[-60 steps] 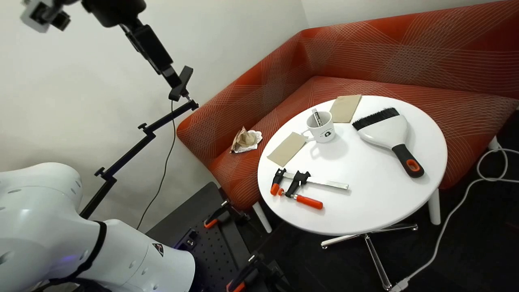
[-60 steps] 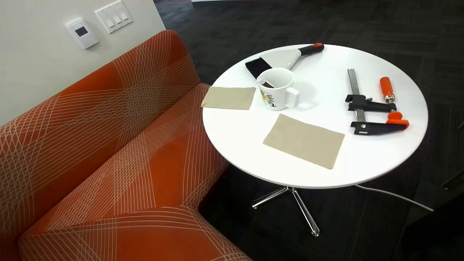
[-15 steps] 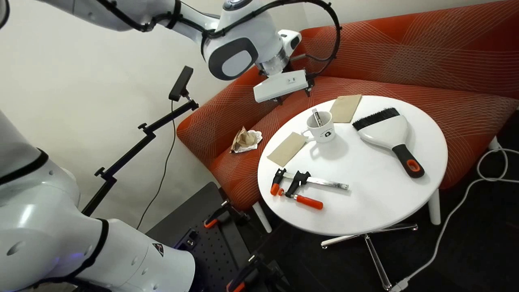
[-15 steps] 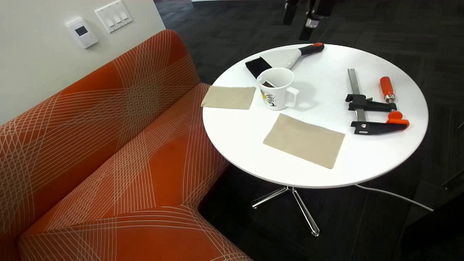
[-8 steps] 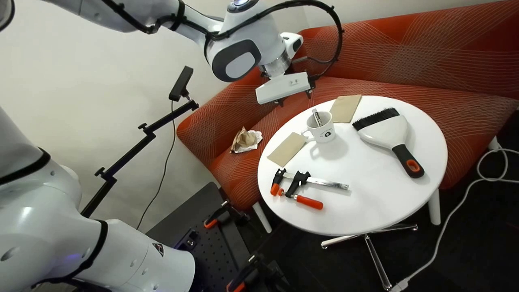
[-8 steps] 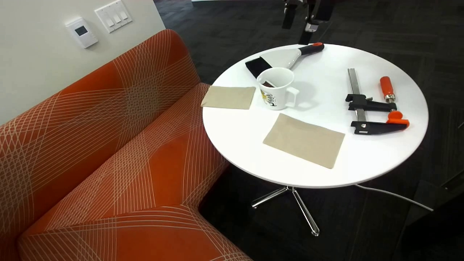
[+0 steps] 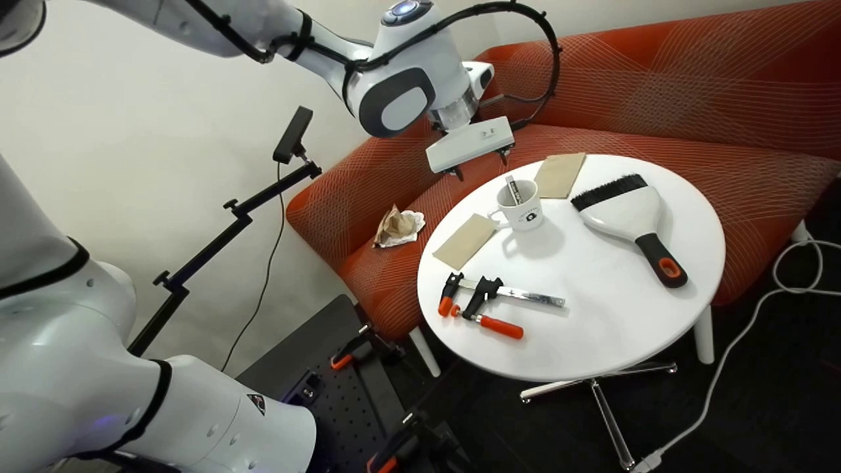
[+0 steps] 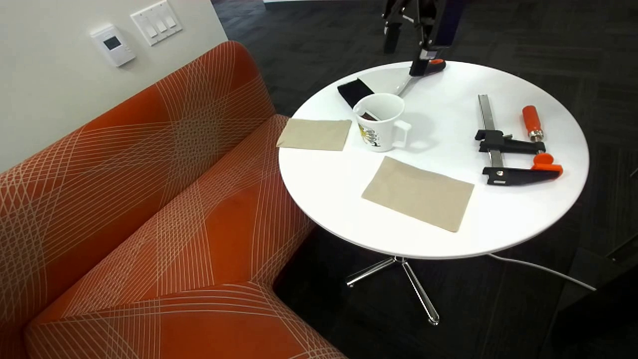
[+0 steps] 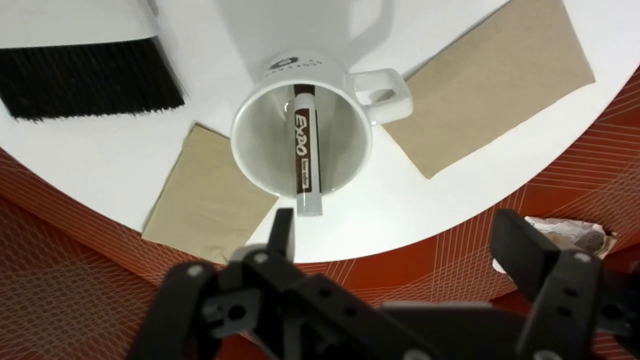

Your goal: Remove the marker from the mug and put it on the table

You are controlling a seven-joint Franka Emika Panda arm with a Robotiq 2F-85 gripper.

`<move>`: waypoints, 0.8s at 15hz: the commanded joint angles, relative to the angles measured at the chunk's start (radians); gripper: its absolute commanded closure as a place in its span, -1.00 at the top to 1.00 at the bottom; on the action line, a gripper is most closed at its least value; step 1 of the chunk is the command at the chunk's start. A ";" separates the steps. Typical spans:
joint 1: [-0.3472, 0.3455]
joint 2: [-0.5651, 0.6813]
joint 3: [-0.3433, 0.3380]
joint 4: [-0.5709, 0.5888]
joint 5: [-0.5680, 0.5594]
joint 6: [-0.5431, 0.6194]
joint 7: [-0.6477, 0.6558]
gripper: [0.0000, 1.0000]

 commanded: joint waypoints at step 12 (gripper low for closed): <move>-0.136 0.239 0.100 0.205 -0.162 0.012 -0.079 0.21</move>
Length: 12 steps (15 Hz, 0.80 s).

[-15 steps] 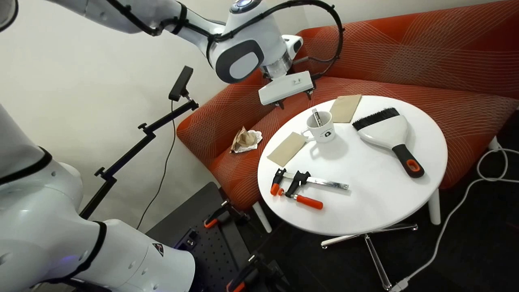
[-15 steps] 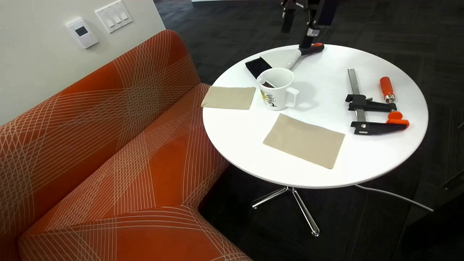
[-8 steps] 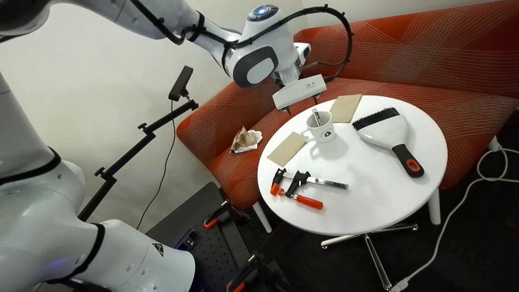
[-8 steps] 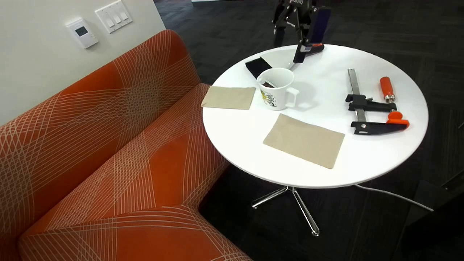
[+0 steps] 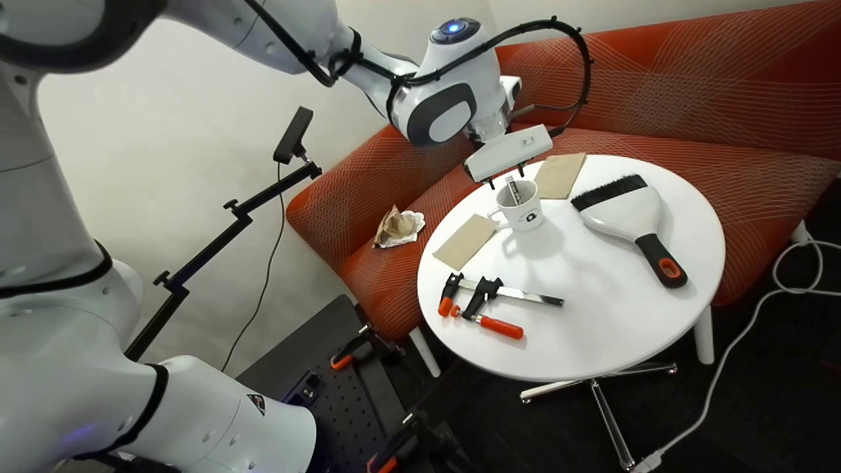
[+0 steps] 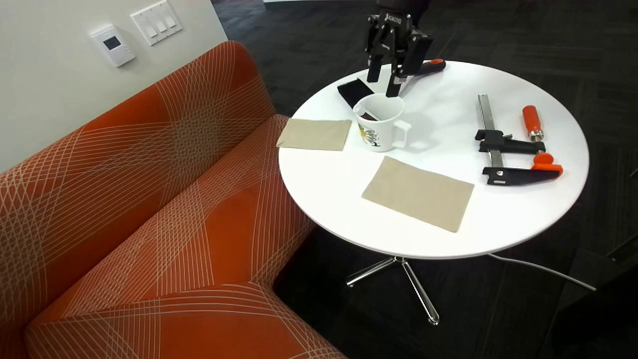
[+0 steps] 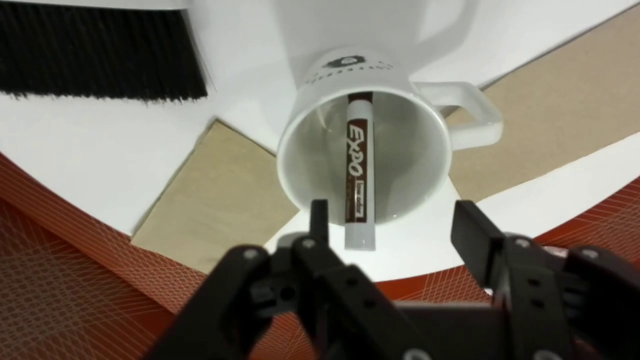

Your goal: Remove the marker from the mug and put it on the table

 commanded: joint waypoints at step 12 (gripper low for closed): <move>-0.006 0.148 0.004 0.117 -0.126 0.011 0.027 -0.13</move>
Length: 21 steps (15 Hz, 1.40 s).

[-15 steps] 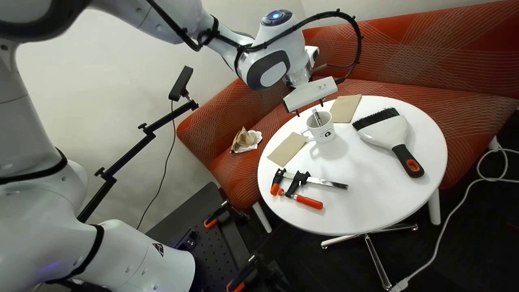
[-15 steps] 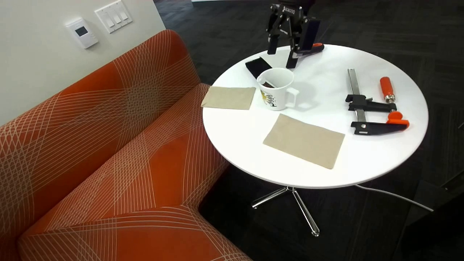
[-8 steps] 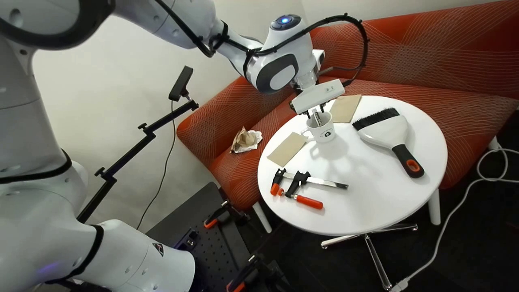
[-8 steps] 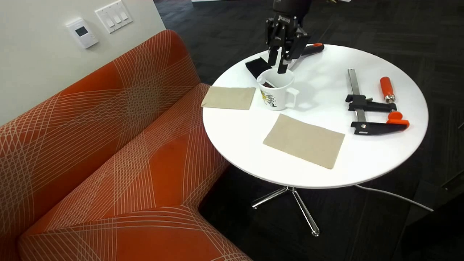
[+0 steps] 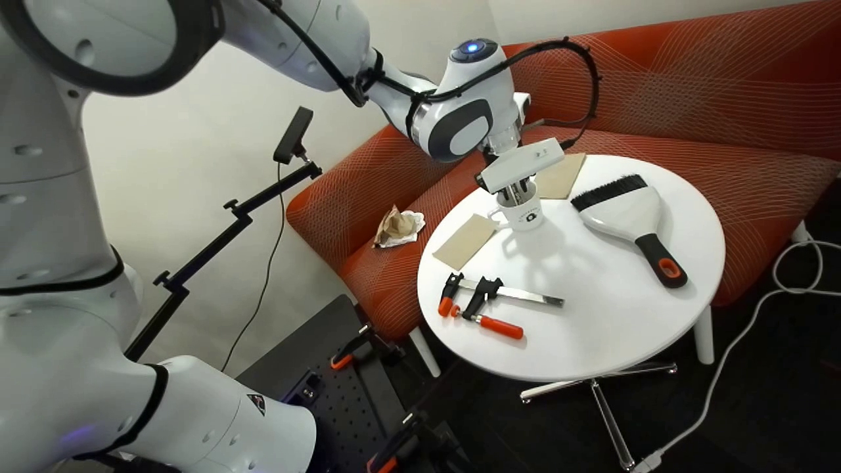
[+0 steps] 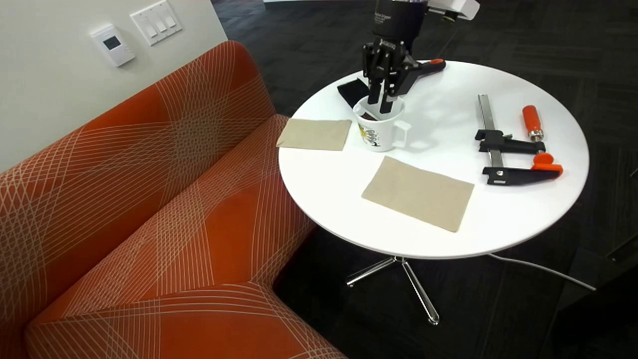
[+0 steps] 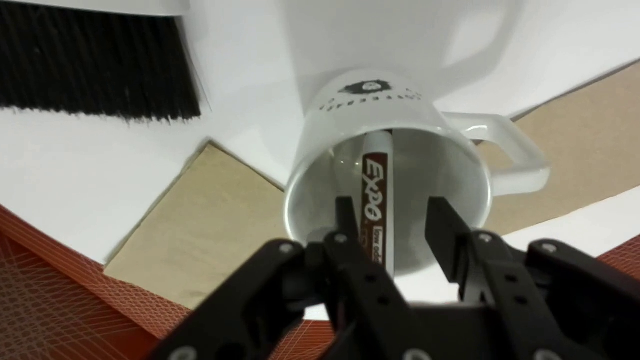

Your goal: Remove the marker from the mug and put it on the table

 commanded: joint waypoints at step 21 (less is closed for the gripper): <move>0.028 -0.207 0.025 -0.133 -0.059 0.024 0.202 -0.90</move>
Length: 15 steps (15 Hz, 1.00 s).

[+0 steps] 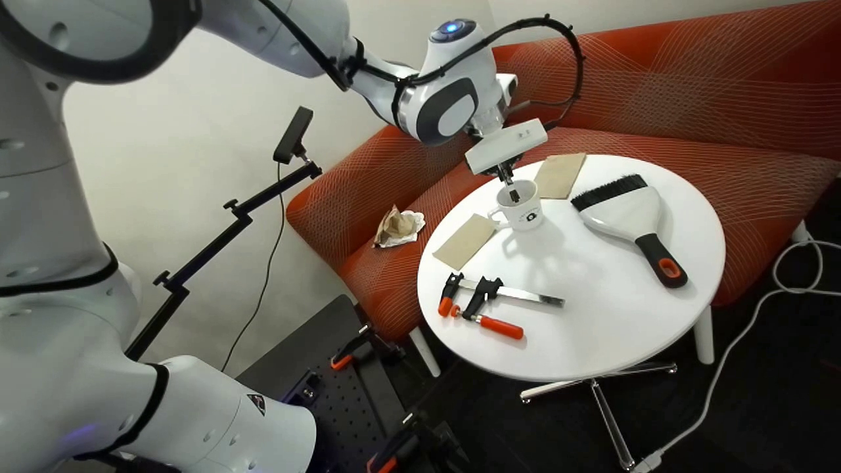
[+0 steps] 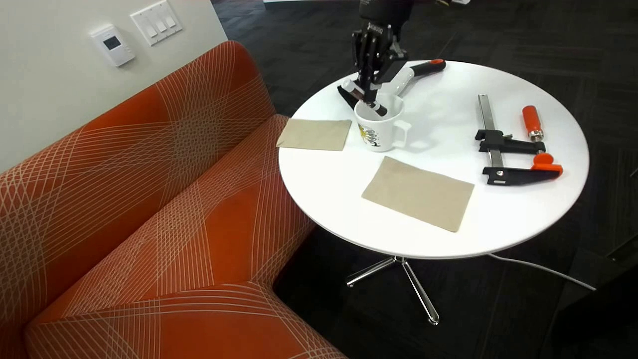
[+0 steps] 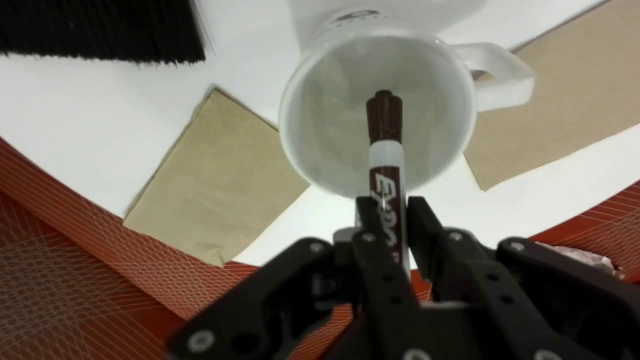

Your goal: Remove the marker from the mug and put it on the table

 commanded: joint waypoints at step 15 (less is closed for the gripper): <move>0.261 -0.318 -0.478 -0.243 -0.716 -0.028 0.904 -0.90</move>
